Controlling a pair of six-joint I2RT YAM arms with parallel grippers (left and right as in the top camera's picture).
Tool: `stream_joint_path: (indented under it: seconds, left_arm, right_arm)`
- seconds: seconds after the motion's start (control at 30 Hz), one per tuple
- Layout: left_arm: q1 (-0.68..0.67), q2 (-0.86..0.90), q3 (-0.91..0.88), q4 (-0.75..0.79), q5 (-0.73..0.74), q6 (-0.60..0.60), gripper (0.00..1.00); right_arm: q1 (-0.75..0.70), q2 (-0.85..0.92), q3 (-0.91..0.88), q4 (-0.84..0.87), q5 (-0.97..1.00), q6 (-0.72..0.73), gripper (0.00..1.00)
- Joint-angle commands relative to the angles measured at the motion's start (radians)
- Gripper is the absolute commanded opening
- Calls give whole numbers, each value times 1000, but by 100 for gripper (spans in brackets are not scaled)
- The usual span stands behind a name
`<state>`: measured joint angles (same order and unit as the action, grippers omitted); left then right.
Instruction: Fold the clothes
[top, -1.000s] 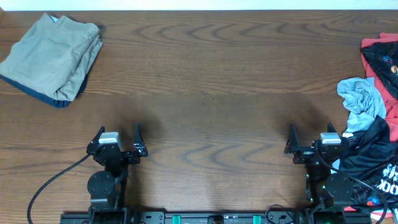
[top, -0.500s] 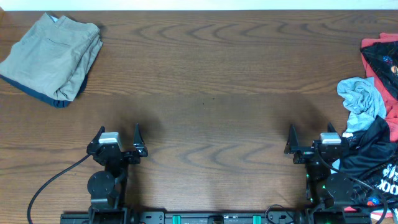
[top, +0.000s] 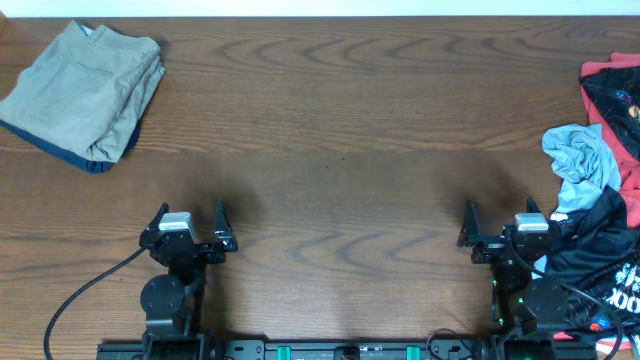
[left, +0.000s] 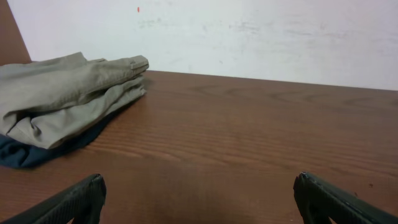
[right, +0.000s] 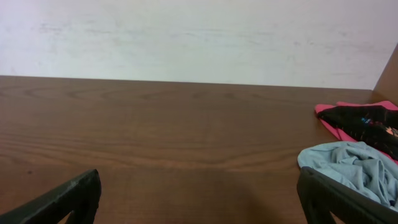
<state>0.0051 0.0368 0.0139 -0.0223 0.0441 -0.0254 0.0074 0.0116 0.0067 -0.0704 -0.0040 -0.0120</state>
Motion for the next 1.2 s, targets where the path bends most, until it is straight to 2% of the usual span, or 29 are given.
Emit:
stream_joint_path:
  seconds: [0.0, 0.3, 0.5, 0.6, 0.77, 0.9, 1.17]
  left_arm:
    - [-2, 1, -10, -48, -34, 6, 98]
    - [-2, 1, -10, -48, -34, 6, 98]
    - [-2, 1, -10, -48, -34, 6, 98]
    - [-2, 1, -10, -48, -34, 6, 98]
    - [-2, 3, 1, -44, -27, -88, 98]
    - [-2, 22, 49, -45, -31, -100, 98]
    - [-2, 257, 231, -54, -31, -99, 98]
  right_arm:
    - [-9, -6, -1, -4, -4, -11, 99]
    - [-9, -6, -1, -5, -5, -5, 99]
    - [-9, -5, -1, -3, -16, 201, 99]
    - [-9, -5, 6, -2, -47, 240, 99]
    - [-9, 10, 50, -29, -43, 164, 99]
    - [-9, 56, 132, -126, 50, 118, 99]
    - [-9, 305, 380, -330, 149, 119, 99]
